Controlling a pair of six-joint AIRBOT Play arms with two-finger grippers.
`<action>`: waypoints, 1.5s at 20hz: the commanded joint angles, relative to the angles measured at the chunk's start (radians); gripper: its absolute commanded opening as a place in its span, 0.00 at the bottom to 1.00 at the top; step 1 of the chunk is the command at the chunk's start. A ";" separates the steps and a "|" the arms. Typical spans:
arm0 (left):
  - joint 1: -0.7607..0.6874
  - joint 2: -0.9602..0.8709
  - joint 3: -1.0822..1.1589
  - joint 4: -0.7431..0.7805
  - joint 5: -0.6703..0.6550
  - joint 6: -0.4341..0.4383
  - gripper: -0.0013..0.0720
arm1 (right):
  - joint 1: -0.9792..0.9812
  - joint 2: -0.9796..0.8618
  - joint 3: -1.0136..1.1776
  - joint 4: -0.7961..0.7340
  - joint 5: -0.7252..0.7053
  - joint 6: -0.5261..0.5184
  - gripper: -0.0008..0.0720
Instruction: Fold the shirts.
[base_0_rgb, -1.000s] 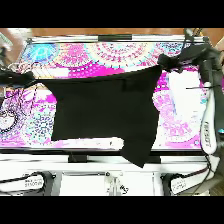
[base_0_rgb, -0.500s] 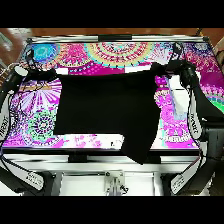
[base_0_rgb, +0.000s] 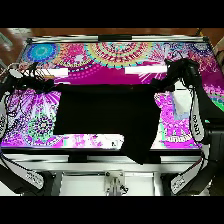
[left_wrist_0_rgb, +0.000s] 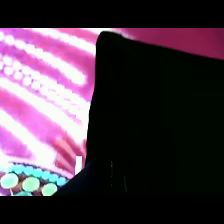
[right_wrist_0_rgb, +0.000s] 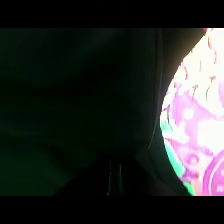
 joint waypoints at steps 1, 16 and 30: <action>0.010 -0.014 -0.001 0.021 -0.181 -0.014 0.06 | 0.005 -0.004 -0.048 -0.014 -0.110 0.037 0.10; 0.025 -0.065 0.021 0.043 -0.293 -0.047 0.06 | 0.003 -0.010 -0.073 0.013 -0.226 0.060 0.10; 0.031 -0.104 0.073 0.013 -0.503 -0.026 0.06 | -0.027 -0.019 -0.073 0.040 -0.232 0.070 0.18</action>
